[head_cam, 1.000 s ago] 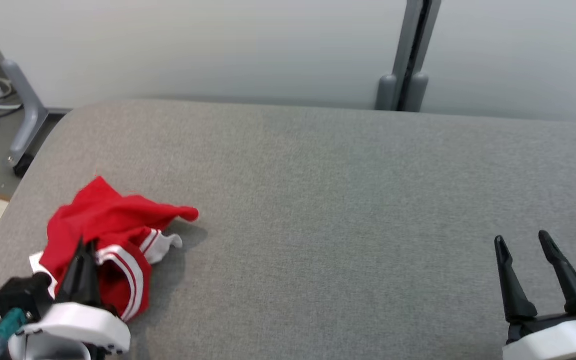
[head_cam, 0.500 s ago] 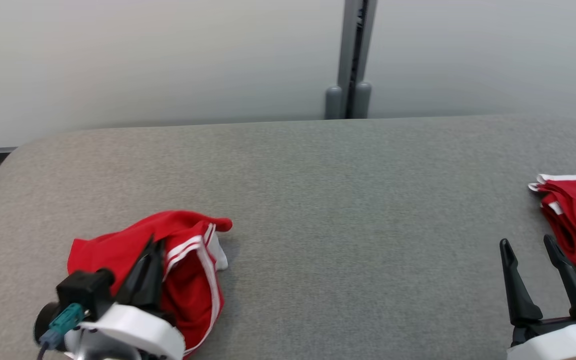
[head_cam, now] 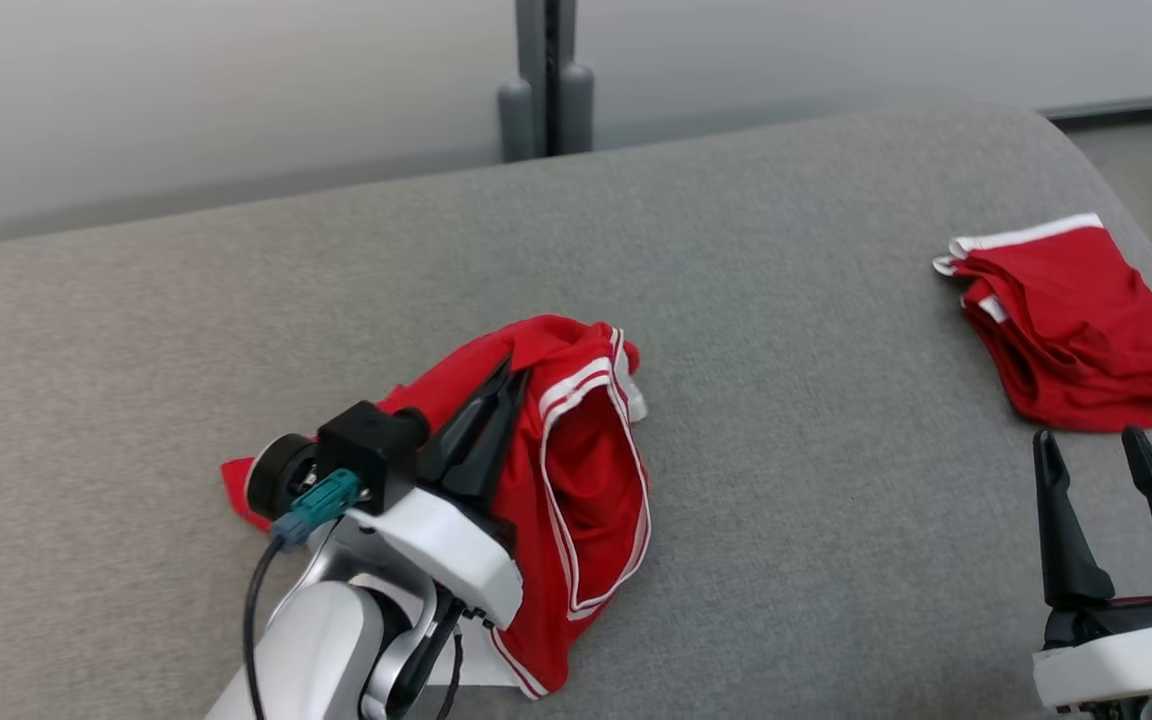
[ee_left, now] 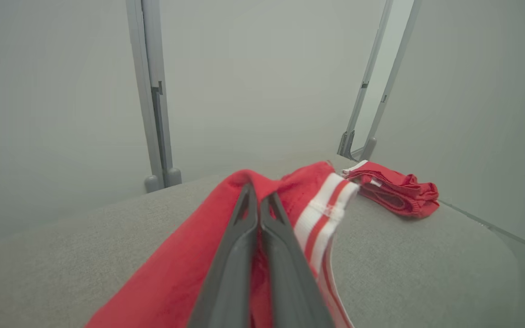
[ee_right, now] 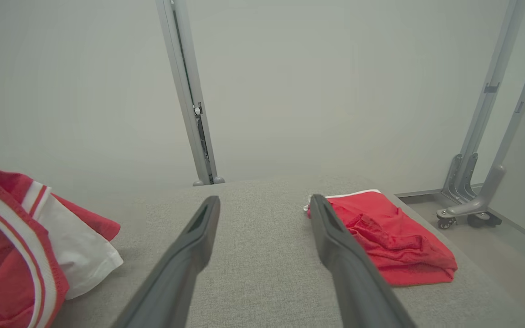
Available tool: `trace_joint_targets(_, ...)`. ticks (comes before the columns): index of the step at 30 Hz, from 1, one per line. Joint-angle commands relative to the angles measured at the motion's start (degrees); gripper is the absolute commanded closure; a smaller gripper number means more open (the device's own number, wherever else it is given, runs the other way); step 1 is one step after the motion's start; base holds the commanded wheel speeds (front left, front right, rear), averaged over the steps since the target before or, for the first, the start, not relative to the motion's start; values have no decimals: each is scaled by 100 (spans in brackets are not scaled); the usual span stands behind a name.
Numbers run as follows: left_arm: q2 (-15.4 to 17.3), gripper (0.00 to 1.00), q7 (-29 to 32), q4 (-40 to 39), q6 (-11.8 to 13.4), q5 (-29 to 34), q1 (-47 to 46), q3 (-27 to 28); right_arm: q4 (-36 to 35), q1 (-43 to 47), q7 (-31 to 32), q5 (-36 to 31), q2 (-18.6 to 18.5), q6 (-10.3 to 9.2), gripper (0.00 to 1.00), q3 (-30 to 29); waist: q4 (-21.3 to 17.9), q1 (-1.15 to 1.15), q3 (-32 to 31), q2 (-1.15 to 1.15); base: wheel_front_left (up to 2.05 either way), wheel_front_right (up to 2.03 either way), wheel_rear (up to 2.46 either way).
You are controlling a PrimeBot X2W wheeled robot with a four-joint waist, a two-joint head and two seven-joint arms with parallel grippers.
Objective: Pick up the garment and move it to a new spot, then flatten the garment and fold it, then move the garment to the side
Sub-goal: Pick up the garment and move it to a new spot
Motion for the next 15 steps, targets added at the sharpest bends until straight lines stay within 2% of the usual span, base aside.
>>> trace_joint_targets(1,-4,100,-4,58,-38,14,-86,-7,31,-41,-46,40,-18,-2,0,-6,-248,0,280,0,0,0,0)
trace_joint_targets(9,-128,100,-210,1062,-290,-55,-396,-200,305,-224,-332,169,-18,-2,0,19,-433,0,598,0,0,0,0)
trace_joint_targets(10,-145,76,-247,1143,-299,-71,-408,-205,329,-237,-357,171,-18,-2,0,18,-428,0,596,0,0,0,0)
trace_joint_targets(11,-162,4,-293,1223,-308,-78,-405,-219,366,-245,-371,172,-18,-2,0,11,-413,0,584,0,0,0,0)
trace_joint_targets(12,-171,0,-337,1271,-316,-72,-401,-239,400,-261,-381,167,-18,-2,0,8,-388,0,567,0,0,0,0)
trace_joint_targets(15,-197,0,-557,1286,-300,-49,-360,-255,460,-273,-409,145,-19,-2,0,17,-284,0,480,0,0,0,0)
